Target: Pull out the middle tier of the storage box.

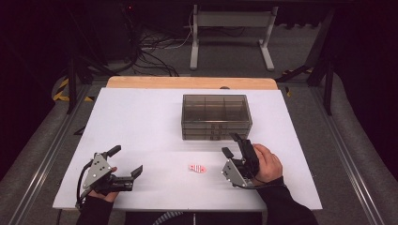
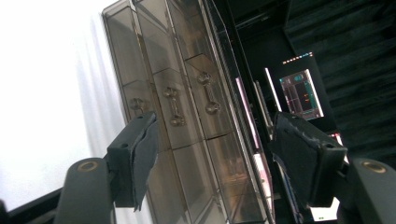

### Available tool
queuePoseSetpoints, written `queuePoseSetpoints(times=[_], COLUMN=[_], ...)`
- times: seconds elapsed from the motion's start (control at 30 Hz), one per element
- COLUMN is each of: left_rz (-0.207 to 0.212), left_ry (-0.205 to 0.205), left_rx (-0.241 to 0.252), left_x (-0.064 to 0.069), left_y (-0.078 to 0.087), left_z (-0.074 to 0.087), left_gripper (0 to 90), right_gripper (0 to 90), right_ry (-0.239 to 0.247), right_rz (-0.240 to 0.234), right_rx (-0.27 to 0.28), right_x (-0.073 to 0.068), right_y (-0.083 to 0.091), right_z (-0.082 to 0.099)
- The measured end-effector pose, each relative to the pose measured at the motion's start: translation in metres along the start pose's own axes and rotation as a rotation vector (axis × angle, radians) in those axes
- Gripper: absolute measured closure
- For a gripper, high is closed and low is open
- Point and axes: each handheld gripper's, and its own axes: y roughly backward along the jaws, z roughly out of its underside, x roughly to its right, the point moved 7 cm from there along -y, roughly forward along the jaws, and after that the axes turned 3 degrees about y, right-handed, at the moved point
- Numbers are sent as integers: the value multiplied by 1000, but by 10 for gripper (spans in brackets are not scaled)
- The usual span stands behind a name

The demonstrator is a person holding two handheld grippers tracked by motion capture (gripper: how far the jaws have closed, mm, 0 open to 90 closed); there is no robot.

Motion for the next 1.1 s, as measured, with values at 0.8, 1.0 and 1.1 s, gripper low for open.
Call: queuePoseSetpoints(times=[0.8,1.0,1.1], left_rz=[-1,-1,-1], left_ry=[2,5,6], left_rx=[1,0,0], left_x=[0,0,0], left_y=[0,0,0], left_z=[0,0,0], left_gripper=[0,0,0], right_gripper=[376,394,398], right_ry=[189,234,254], right_rz=[81,91,92], right_rx=[-77,-103,-114], right_x=[-8,-13,-14], right_y=[-12,-19,-22], right_z=[-2,-3,-2])
